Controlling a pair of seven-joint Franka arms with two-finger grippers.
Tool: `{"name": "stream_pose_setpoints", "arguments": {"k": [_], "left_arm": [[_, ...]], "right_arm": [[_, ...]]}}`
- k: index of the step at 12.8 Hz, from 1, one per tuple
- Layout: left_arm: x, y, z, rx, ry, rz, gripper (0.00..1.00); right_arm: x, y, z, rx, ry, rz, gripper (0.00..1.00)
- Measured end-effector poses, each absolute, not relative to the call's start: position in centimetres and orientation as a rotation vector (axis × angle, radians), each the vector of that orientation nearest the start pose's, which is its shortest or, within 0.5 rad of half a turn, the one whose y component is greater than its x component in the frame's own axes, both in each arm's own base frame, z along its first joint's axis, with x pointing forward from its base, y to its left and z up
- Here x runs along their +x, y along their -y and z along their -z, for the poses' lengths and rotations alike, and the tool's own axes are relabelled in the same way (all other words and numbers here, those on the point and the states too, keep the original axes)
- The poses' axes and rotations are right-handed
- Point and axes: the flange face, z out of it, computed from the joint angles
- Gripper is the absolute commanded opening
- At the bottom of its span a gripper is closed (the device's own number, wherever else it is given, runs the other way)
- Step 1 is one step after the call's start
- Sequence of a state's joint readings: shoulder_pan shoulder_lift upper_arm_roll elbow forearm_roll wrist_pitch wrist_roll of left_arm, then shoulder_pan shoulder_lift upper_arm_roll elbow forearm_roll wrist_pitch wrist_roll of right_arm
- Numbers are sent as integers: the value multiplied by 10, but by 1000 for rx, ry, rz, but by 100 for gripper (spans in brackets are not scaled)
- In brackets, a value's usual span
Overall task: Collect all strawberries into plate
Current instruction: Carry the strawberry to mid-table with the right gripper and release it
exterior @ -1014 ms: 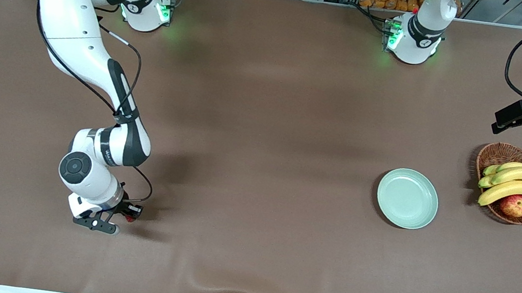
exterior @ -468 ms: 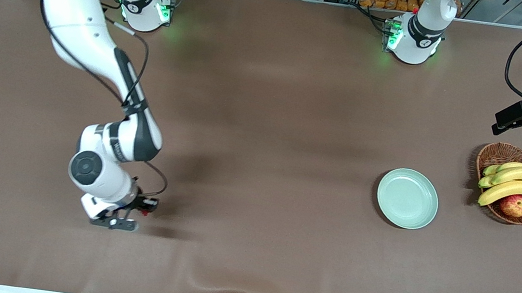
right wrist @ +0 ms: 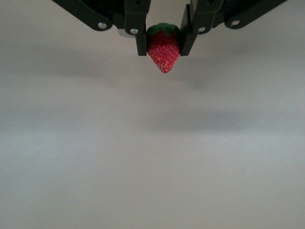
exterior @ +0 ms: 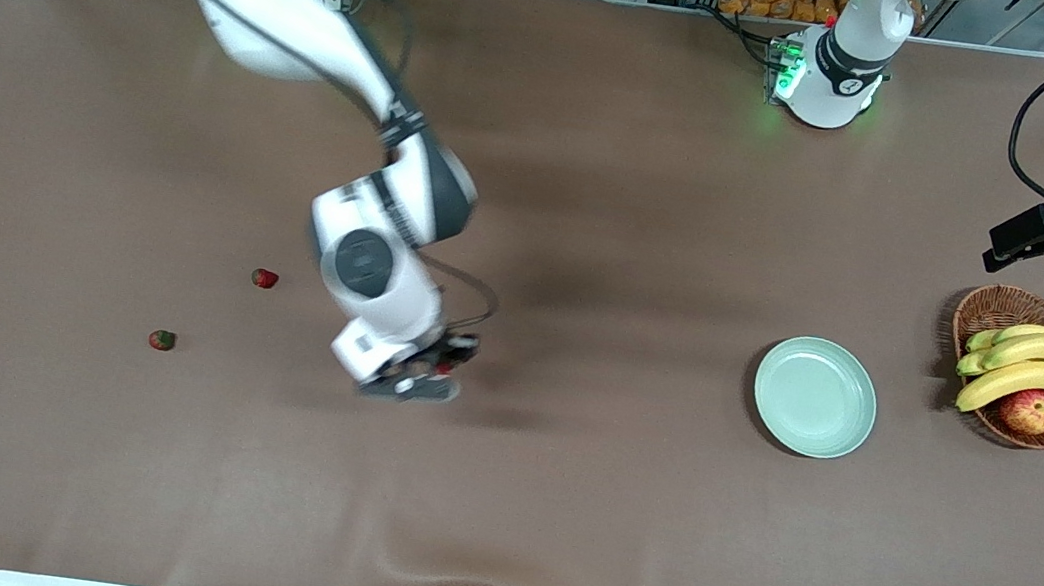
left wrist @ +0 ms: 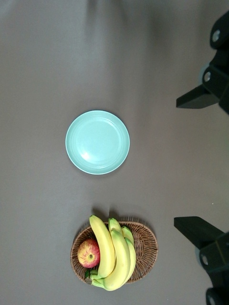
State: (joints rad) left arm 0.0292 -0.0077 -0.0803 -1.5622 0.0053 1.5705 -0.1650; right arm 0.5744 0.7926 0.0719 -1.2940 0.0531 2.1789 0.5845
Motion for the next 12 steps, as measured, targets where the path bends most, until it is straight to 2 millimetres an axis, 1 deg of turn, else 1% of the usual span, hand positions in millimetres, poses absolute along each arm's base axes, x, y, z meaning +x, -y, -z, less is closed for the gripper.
{"name": "stream_pose_setpoints", "arguments": {"k": [1,2,3,4,5,6,7,8,9,10,11,12], "left_arm": [[552,28,-633,-3132,179,28,100],[552,28,-633,-3132,179,28,100],[552,27,-633,-3132,180,29,100],[552,27,-633,-3132,180,29,100],[552,27,-633,-3132,180,29,100],[552,27,-632,-3132,180,29,100],[552,27,-632,-3132,181,30,100],[553,26,-633,-3132,183,35,100],[553,26,-632,-3133,185,44,100],[554,26,-632,-3133,185,54,100],[555,26,-630,-3134,185,61,100],[556,26,-629,-3134,185,64,100]], "right_arm": [[589,-477,-281,-2986,-32,61,0],[570,-505,-280,-2956,-82,91,0],[553,-527,-275,-2930,-137,106,0],[536,-548,-264,-2899,-196,119,0],[522,-565,-249,-2859,-254,140,0],[510,-578,-229,-2822,-300,156,0],[501,-586,-210,-2797,-324,167,0],[497,-588,-193,-2788,-336,170,0],[497,-586,-182,-2791,-341,171,0],[500,-585,-181,-2787,-345,178,15],[502,-583,-181,-2790,-345,187,61],[505,-580,-181,-2795,-341,200,100]]}}
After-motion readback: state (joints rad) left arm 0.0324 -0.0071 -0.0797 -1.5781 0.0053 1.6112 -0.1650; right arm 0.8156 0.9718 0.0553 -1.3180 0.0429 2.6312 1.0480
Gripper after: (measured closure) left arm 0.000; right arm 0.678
